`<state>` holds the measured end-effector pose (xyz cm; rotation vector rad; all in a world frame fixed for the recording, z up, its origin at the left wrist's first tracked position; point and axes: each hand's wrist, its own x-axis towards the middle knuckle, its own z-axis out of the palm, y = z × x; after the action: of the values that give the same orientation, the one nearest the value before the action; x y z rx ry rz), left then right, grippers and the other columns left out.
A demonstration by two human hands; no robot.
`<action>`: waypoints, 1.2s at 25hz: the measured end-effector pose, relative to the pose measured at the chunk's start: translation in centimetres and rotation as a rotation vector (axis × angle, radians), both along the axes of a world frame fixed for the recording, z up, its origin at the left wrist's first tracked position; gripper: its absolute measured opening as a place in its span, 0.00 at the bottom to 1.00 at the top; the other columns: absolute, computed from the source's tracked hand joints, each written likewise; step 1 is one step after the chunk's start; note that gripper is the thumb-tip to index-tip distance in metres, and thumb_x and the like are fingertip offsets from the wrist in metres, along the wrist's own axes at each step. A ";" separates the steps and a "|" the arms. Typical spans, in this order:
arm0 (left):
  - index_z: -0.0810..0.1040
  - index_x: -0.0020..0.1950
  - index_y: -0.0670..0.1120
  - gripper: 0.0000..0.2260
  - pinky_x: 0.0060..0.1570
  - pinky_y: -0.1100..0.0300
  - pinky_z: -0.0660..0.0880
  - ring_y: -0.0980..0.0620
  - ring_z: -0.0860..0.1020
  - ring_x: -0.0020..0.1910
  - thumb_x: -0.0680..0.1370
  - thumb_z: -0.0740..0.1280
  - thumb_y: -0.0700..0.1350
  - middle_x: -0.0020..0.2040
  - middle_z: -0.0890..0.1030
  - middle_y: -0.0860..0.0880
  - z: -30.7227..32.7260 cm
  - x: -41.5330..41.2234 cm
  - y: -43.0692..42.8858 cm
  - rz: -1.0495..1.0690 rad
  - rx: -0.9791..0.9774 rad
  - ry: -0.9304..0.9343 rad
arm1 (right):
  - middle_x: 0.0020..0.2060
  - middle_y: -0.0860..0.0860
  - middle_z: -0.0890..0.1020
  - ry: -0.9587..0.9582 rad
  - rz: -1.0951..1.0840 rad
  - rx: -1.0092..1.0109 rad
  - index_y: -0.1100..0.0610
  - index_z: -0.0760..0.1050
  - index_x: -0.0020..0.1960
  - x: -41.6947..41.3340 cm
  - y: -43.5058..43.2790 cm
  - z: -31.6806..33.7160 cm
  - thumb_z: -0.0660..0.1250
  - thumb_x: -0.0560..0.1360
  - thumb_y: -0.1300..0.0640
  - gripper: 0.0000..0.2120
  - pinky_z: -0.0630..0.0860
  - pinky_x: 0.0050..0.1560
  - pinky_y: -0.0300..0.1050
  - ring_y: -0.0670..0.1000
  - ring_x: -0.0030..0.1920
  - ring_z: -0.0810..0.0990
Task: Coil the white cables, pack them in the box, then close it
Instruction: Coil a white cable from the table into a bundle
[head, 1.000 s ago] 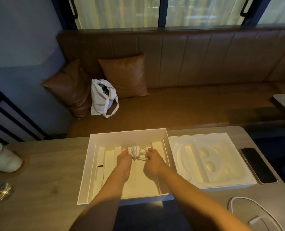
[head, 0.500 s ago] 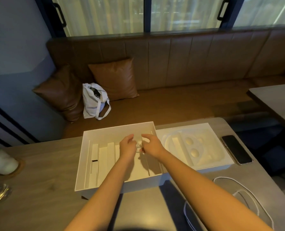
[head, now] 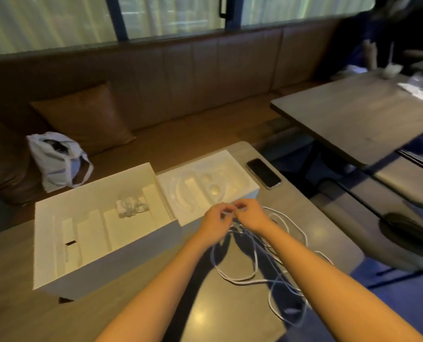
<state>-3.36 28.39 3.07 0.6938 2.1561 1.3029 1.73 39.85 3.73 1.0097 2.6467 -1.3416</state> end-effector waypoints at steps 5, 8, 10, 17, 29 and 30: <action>0.76 0.62 0.44 0.15 0.63 0.56 0.71 0.45 0.76 0.60 0.75 0.66 0.42 0.60 0.78 0.44 -5.3 3.6 1.6 -0.392 -0.241 0.097 | 0.65 0.62 0.69 -0.350 -0.492 0.254 0.59 0.67 0.66 9.1 3.8 -5.0 0.66 0.72 0.57 0.23 0.68 0.64 0.54 0.62 0.65 0.69; 0.72 0.63 0.48 0.20 0.56 0.56 0.73 0.49 0.77 0.56 0.73 0.69 0.52 0.57 0.78 0.47 -5.3 4.6 2.4 -0.298 -0.229 -0.061 | 0.57 0.64 0.78 -0.156 -0.635 -0.247 0.62 0.75 0.55 10.2 4.6 -6.6 0.66 0.75 0.56 0.12 0.73 0.57 0.52 0.60 0.55 0.77; 0.69 0.61 0.48 0.22 0.47 0.57 0.74 0.49 0.79 0.46 0.72 0.71 0.53 0.47 0.80 0.46 -5.1 4.8 3.0 -0.231 -0.206 -0.215 | 0.49 0.64 0.82 0.011 -0.649 -0.408 0.60 0.77 0.45 10.2 4.4 -6.3 0.62 0.77 0.58 0.07 0.75 0.49 0.51 0.57 0.46 0.78; 0.78 0.45 0.44 0.02 0.41 0.59 0.70 0.49 0.77 0.38 0.73 0.69 0.41 0.38 0.78 0.47 -3.1 3.6 2.9 0.036 -0.174 0.014 | 0.33 0.52 0.77 0.398 -0.438 -0.334 0.60 0.74 0.47 7.7 5.3 2.2 0.56 0.80 0.59 0.10 0.73 0.35 0.36 0.48 0.34 0.75; 0.81 0.47 0.44 0.11 0.51 0.54 0.78 0.46 0.81 0.44 0.79 0.59 0.41 0.40 0.82 0.45 13.2 1.3 0.3 -0.248 0.418 -0.466 | 0.31 0.54 0.74 0.629 -0.041 -0.153 0.62 0.77 0.51 5.3 6.0 12.4 0.59 0.79 0.58 0.10 0.73 0.34 0.40 0.50 0.32 0.72; 0.83 0.47 0.44 0.11 0.51 0.55 0.79 0.46 0.81 0.44 0.78 0.60 0.42 0.40 0.82 0.45 14.0 1.4 -0.3 -0.277 0.455 -0.522 | 0.31 0.53 0.74 0.615 -0.052 -0.167 0.63 0.77 0.51 5.1 5.7 12.0 0.59 0.79 0.58 0.10 0.73 0.33 0.39 0.50 0.31 0.72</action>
<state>-1.92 28.14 17.08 0.6951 1.3165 1.6164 6.88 45.53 15.70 0.7367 2.8280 -2.1343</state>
